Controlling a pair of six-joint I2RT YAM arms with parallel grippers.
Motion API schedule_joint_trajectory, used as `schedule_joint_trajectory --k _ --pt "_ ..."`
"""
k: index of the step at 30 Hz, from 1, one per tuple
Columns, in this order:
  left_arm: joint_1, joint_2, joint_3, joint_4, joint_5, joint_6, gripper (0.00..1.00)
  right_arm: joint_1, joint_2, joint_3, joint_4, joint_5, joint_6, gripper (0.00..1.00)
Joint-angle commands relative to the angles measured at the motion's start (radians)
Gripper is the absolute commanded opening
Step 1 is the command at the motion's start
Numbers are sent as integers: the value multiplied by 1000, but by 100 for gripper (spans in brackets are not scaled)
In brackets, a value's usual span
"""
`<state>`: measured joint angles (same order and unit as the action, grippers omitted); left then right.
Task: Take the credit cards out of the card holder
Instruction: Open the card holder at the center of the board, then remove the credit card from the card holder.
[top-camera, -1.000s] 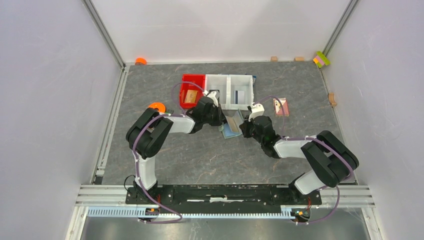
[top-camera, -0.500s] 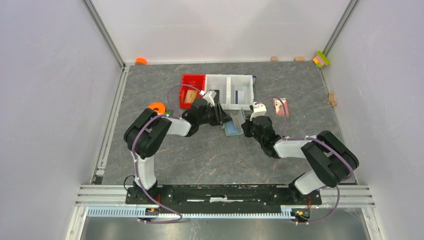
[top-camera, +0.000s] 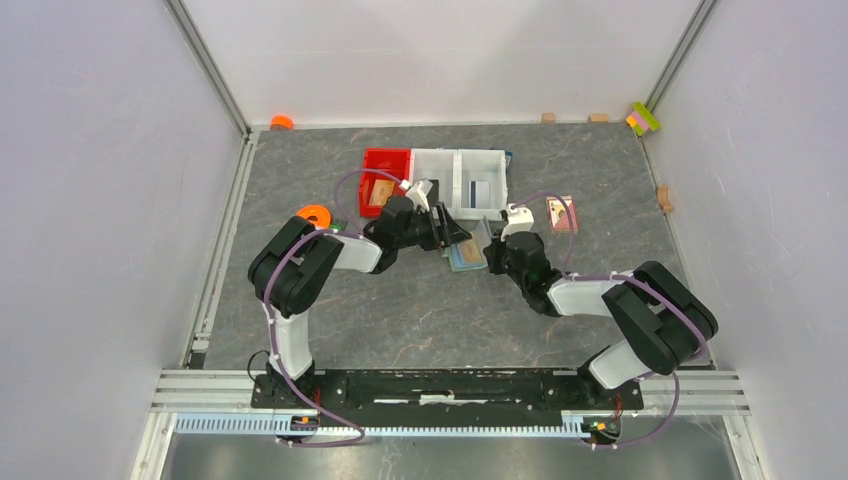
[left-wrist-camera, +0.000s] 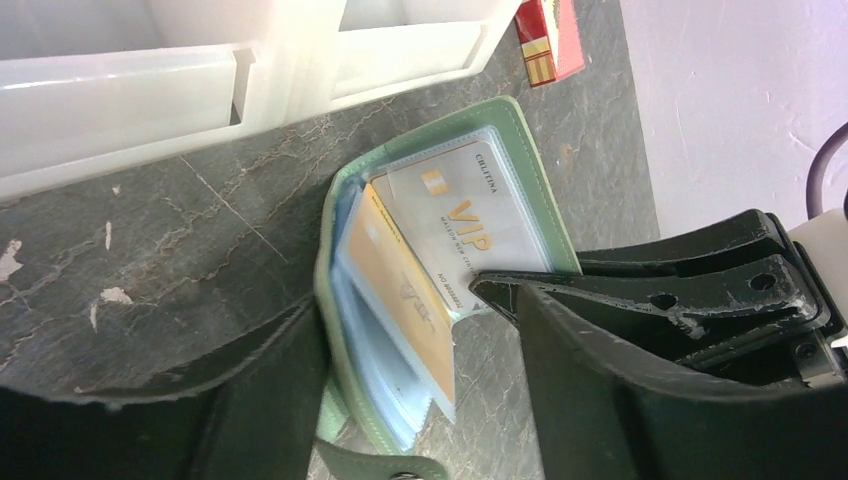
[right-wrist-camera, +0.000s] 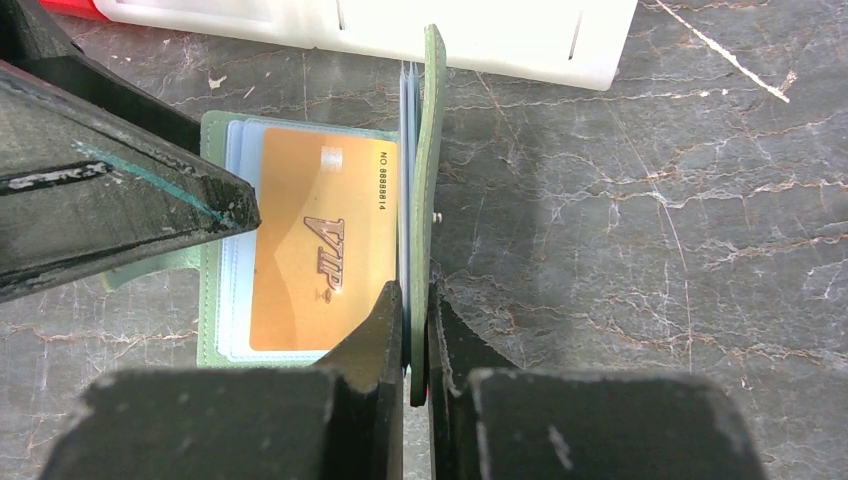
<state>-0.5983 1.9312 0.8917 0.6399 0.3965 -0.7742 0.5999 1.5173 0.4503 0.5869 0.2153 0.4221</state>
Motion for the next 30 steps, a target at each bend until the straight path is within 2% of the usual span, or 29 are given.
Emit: schedule_joint_trajectory --k 1,6,8,10,14,17,24,27,30 --pt "3 13 14 37 23 -18 70 -6 -5 19 -13 21 3 0" --pt "6 42 44 1 40 -18 40 -6 -5 16 1 1 -1 0" --pt "8 54 60 -15 51 -15 28 -6 -4 20 -8 6 -1 4" --pt "8 60 69 -29 53 -13 20 -7 -5 24 -22 21 0 11" --pt "11 58 72 -49 42 -5 11 -6 -31 25 -92 140 41 41" --pt "11 57 76 -60 41 2 2 -7 -86 -10 -68 188 39 49" --pt "10 51 76 -47 62 9 2 -6 -224 -94 37 216 -61 48" --pt "11 49 76 -33 75 10 2 -8 -272 -154 142 157 -102 46" --pt "10 48 73 -5 95 5 2 -6 -246 -171 241 25 -129 45"
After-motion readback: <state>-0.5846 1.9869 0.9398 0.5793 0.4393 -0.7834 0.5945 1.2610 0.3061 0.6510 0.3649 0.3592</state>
